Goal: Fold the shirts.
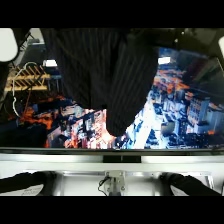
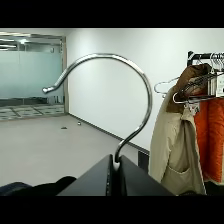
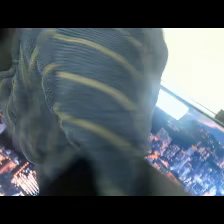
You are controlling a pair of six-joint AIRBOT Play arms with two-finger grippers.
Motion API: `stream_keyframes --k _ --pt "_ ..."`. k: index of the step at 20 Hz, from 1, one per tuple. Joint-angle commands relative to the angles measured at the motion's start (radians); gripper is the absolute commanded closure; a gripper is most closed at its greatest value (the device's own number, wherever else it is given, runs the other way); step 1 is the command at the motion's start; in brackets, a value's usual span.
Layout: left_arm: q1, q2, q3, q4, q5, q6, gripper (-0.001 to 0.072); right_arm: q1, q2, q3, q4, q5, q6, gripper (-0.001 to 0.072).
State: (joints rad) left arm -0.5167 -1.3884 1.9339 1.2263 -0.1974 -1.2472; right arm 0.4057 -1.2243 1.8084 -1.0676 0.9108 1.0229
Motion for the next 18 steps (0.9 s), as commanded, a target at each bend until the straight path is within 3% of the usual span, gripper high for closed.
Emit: stream_keyframes --k 1,3,4,5,6,7,12,16,18 --pt "0.000 0.006 0.001 -0.004 -0.022 -0.042 0.0654 0.001 -0.016 0.000 0.059 -0.049 -0.072 0.0615" --pt "0.002 0.005 0.000 -0.003 -0.044 -0.045 0.0646 0.001 -0.012 0.000 0.089 -0.049 -0.112 0.0621" --pt "0.004 0.005 0.000 -0.003 -0.048 -0.045 0.0549 0.001 -0.010 0.000 0.087 -0.052 -0.113 0.0621" --pt "0.004 0.007 0.000 -0.003 -0.047 -0.045 0.0350 0.001 -0.008 0.000 0.087 -0.061 -0.112 0.0621" --pt "0.004 0.011 0.000 -0.003 -0.048 -0.045 0.0210 0.000 -0.006 0.000 0.086 -0.081 -0.113 0.0622" --pt "0.004 0.017 0.000 -0.003 -0.055 -0.045 0.0142 0.000 -0.005 0.000 0.086 -0.104 -0.113 0.0622" --pt "0.029 0.069 0.000 -0.001 -0.116 0.061 0.0143 0.000 -0.004 0.000 0.072 -0.161 -0.110 0.0622" --pt "0.092 0.109 0.000 0.008 -0.114 0.059 0.0145 0.000 -0.003 0.000 0.056 -0.231 -0.096 0.0623" --pt "0.116 0.126 0.000 0.008 -0.115 0.057 0.0146 0.000 -0.001 0.000 -0.074 -0.280 -0.003 0.0623"
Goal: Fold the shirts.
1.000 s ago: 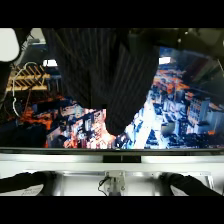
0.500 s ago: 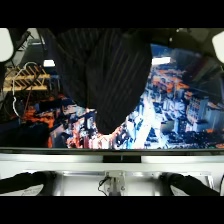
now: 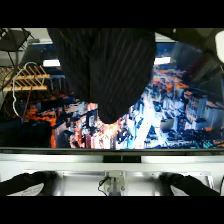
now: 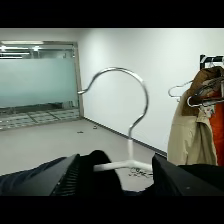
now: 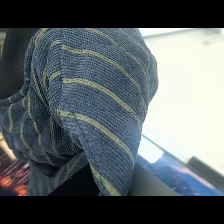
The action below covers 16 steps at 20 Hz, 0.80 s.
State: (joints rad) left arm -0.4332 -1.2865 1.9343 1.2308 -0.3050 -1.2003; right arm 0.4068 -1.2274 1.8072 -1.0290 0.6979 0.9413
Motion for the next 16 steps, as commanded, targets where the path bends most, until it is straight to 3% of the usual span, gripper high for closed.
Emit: stream_keyframes --k 1,3,5,16 --pt "0.039 0.033 0.000 0.003 -0.011 0.010 0.0147 -0.006 0.008 0.001 -0.228 -0.084 0.172 0.0623" --pt "0.043 0.048 0.000 0.003 -0.019 0.010 0.0147 -0.051 0.033 0.001 -0.435 -0.068 0.378 0.0623" --pt "0.043 0.059 0.000 0.004 -0.037 0.011 0.0148 -0.121 0.074 0.001 -0.568 -0.023 0.501 0.0623" --pt "0.059 0.062 0.000 0.003 0.018 0.010 0.0167 -0.496 0.377 0.001 -0.902 0.391 0.680 0.0622"
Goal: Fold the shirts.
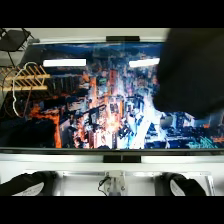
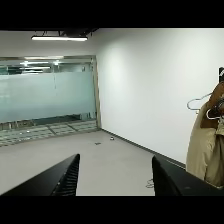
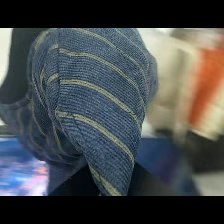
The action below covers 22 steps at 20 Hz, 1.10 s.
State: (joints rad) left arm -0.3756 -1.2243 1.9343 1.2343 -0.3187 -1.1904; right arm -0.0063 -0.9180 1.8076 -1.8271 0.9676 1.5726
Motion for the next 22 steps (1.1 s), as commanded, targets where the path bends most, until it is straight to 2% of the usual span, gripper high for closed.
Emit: stream_keyframes --k 1,6,9,12,14,20,22 --pt "0.001 0.000 0.000 0.000 0.048 0.000 0.0167 -0.116 0.083 0.001 -0.117 0.147 0.051 0.0623" --pt "0.001 0.000 0.000 0.000 0.075 0.000 0.0167 -0.348 0.079 0.000 -0.132 0.173 0.054 0.0623" --pt "0.001 0.000 0.000 0.000 0.073 0.000 0.0166 -0.491 0.035 0.000 -0.130 0.089 0.051 0.0623" --pt "0.002 0.000 0.000 0.000 0.055 0.000 0.0167 -0.568 0.026 0.000 -0.158 -0.074 0.010 0.0623" --pt "0.001 -0.002 0.000 0.000 0.052 0.000 0.0167 -0.619 0.023 0.000 -0.173 -0.107 0.018 0.0623" --pt "0.001 -0.002 -0.002 0.000 0.044 0.000 0.0167 -0.818 -0.004 0.001 -0.171 -0.259 0.112 0.0623" --pt "0.001 -0.002 -0.003 0.000 0.029 0.000 0.0166 -0.873 -0.014 0.001 -0.169 -0.261 0.136 0.0623"
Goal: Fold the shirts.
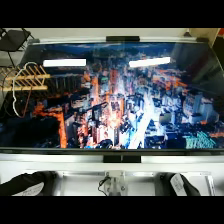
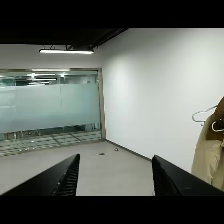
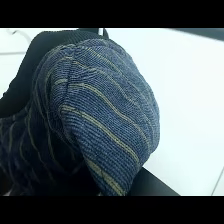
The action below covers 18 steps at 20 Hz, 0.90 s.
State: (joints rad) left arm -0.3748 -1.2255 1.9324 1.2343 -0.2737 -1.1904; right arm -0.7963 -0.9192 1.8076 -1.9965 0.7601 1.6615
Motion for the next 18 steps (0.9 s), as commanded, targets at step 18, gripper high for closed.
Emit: stream_keyframes --k 18 --pt "0.000 -0.001 -0.003 0.000 -0.140 0.000 0.0171 -0.524 -0.148 0.001 0.206 -0.200 0.045 0.0623"
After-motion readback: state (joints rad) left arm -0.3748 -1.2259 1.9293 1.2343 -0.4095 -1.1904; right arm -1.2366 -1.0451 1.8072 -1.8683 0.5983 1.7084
